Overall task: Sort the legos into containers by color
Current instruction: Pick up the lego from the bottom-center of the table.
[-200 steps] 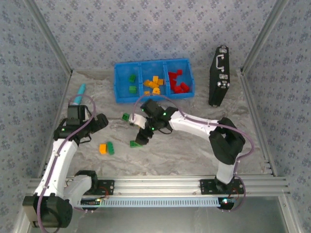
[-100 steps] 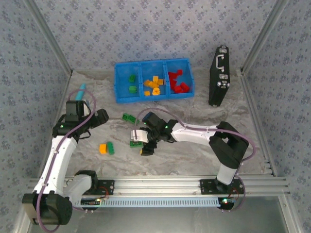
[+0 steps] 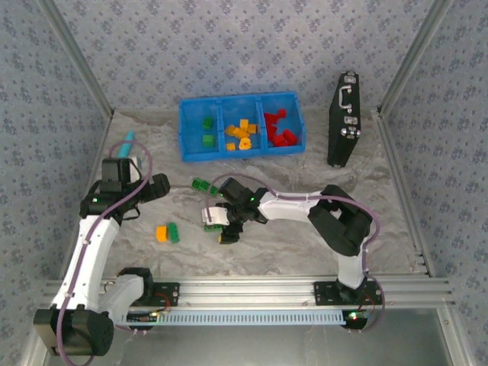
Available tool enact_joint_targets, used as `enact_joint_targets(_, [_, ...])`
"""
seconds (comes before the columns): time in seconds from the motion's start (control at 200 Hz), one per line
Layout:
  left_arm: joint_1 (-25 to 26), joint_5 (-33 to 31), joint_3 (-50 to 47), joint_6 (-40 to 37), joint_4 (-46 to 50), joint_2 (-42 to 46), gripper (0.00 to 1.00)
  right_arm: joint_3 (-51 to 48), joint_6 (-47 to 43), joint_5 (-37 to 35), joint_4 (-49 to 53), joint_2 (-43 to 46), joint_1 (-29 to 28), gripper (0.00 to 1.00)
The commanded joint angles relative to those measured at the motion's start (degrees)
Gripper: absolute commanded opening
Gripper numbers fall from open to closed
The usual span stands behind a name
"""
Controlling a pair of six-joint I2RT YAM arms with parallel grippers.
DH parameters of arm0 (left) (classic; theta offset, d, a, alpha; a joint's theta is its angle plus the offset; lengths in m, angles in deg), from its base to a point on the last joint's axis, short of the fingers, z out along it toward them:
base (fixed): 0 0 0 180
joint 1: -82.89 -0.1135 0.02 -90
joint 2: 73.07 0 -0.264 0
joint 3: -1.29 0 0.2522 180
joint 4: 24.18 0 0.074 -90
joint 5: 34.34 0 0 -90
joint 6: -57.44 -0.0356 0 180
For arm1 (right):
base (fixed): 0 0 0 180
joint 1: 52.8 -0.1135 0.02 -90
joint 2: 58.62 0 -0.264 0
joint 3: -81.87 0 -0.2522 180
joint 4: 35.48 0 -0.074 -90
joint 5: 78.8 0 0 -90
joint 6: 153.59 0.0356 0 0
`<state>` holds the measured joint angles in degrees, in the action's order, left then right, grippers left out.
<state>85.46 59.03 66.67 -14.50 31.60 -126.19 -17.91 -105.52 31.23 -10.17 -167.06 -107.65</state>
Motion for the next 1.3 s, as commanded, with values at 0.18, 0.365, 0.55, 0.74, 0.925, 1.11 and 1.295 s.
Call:
enact_joint_targets(0.18, [-0.3,-2.0,2.9,-15.2,0.2,2.6,0.99,1.4,-0.6,-1.0,-0.5,-2.8,1.1,0.71])
enact_joint_targets(0.365, [2.9,3.9,-3.1,-39.5,-3.8,13.5,1.00,3.9,-0.5,-0.5,0.1,-3.8,2.3,0.54])
enact_joint_targets(0.55, [3.4,10.3,-10.5,-52.0,-6.9,24.8,1.00,4.3,0.6,1.2,-1.1,-4.1,4.1,0.49])
enact_joint_targets(0.74, [3.7,20.0,-9.6,-57.4,1.7,23.9,1.00,4.4,-0.2,2.3,-0.6,-4.0,4.9,0.37])
enact_joint_targets(0.925, [10.0,16.8,-9.7,-64.1,9.4,21.7,1.00,4.6,-3.3,4.7,2.3,-3.7,5.0,0.49])
enact_joint_targets(1.11, [11.2,17.3,-11.0,-64.3,7.6,21.7,1.00,5.5,-5.1,4.0,2.8,-3.7,4.7,0.66])
enact_joint_targets(1.295, [11.6,17.6,-11.6,-64.6,8.2,22.0,1.00,7.4,-6.3,4.0,3.9,-4.9,4.2,0.68])
